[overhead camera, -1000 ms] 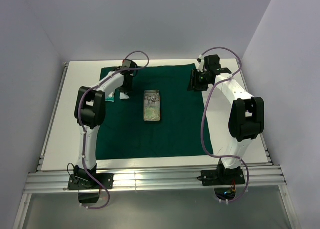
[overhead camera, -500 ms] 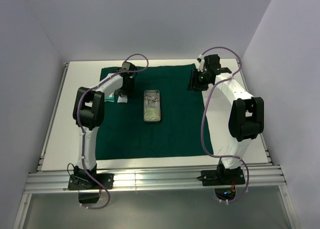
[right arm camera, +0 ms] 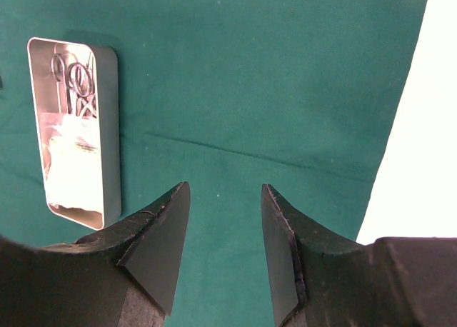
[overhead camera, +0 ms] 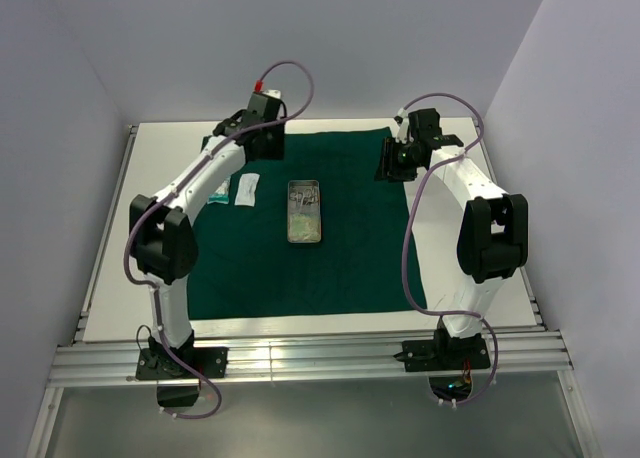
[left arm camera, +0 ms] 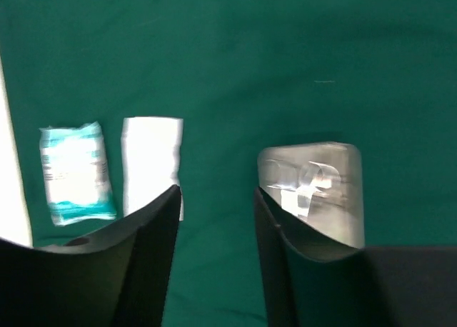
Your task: Open and lay out the surgical kit
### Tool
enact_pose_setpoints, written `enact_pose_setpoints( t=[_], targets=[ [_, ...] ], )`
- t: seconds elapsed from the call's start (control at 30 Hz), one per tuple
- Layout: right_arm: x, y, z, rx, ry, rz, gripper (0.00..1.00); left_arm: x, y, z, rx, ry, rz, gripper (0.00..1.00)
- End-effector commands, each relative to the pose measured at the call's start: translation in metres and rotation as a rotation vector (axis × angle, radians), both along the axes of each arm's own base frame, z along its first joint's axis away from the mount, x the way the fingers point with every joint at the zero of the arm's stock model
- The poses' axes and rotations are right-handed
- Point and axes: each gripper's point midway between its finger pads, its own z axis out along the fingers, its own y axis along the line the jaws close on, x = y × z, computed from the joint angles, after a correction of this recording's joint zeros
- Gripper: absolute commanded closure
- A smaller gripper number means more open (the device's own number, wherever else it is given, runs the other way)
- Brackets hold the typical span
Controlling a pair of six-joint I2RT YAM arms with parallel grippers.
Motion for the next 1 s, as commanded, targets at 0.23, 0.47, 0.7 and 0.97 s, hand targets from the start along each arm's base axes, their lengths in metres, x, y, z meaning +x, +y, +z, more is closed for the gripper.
enact_pose_setpoints(
  t=[0.23,0.47,0.7,0.97],
  targets=[
    [-0.001,-0.003,0.01,-0.025,-0.036,0.0,0.48,-0.104,-0.092,-0.028,-0.105,0.198,-0.167,0.58],
    [-0.009,-0.006,0.004,-0.039,-0.015,0.001,0.48,-0.13,-0.107,-0.054,-0.096,0.268,-0.171,0.57],
    [-0.017,-0.011,0.004,-0.048,-0.011,-0.004,0.48,-0.136,-0.109,-0.086,-0.089,0.347,-0.139,0.56],
    [-0.019,-0.011,0.01,-0.025,-0.015,-0.012,0.48,-0.123,-0.108,-0.108,-0.036,0.362,-0.101,0.58]
  ],
)
